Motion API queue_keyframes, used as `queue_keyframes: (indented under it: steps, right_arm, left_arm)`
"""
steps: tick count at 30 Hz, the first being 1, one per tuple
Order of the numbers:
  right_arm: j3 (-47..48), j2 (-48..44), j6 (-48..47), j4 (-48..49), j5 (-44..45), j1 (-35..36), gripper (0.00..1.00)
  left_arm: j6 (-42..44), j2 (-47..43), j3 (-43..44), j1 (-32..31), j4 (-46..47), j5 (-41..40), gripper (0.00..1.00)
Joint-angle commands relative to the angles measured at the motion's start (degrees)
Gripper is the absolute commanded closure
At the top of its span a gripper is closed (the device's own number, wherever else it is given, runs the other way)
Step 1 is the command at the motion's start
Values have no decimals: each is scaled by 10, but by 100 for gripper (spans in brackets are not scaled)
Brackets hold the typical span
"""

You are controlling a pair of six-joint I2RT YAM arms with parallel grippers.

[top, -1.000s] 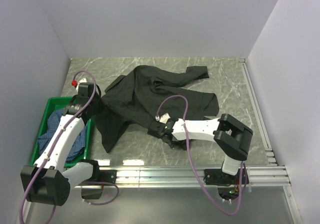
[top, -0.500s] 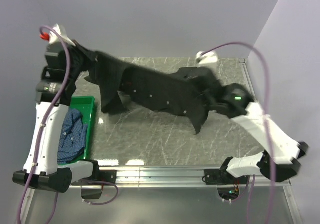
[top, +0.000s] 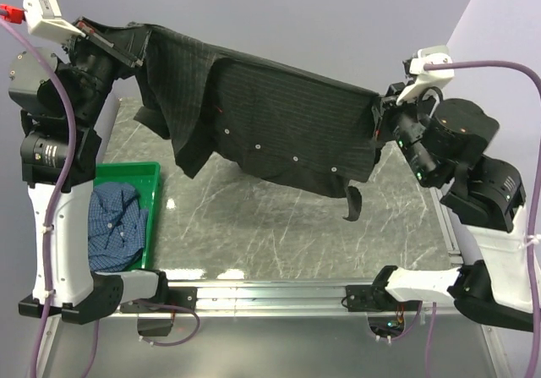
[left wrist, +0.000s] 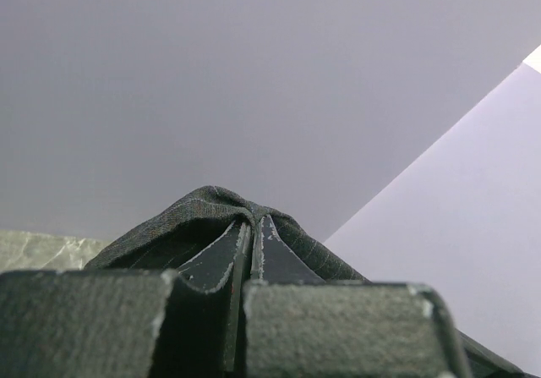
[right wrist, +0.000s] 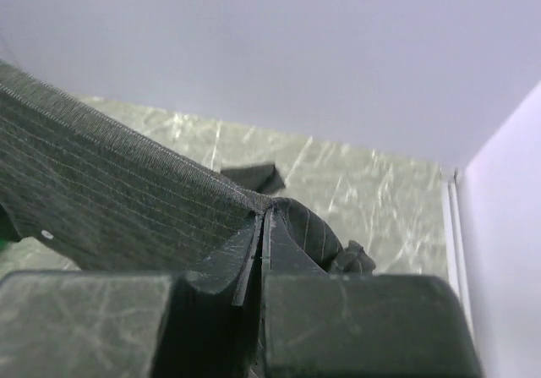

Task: Fold and stack the long sleeve shirts
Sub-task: Flatten the shirt out

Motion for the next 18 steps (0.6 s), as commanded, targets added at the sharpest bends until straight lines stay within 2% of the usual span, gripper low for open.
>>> queue_keyframes:
  steps: [1, 4, 10, 15, 18]
  right_arm:
    - [-22, -35, -83, 64, 28, -15, 100]
    - [-39, -19, -104, 91, 24, -29, 100]
    - [-40, 68, -133, 128, -39, -145, 100]
    - [32, 162, -135, 152, -19, -229, 100]
    - [83, 188, -127, 170, 4, -247, 100]
  left_arm:
    - [20, -2, 8, 14, 68, -55, 100]
    - [25, 24, 20, 14, 62, -61, 100]
    - [30, 121, 55, 17, 56, -68, 100]
    - [13, 223, 146, 24, 55, -44, 100]
    - [-8, 283, 206, 31, 59, -11, 100]
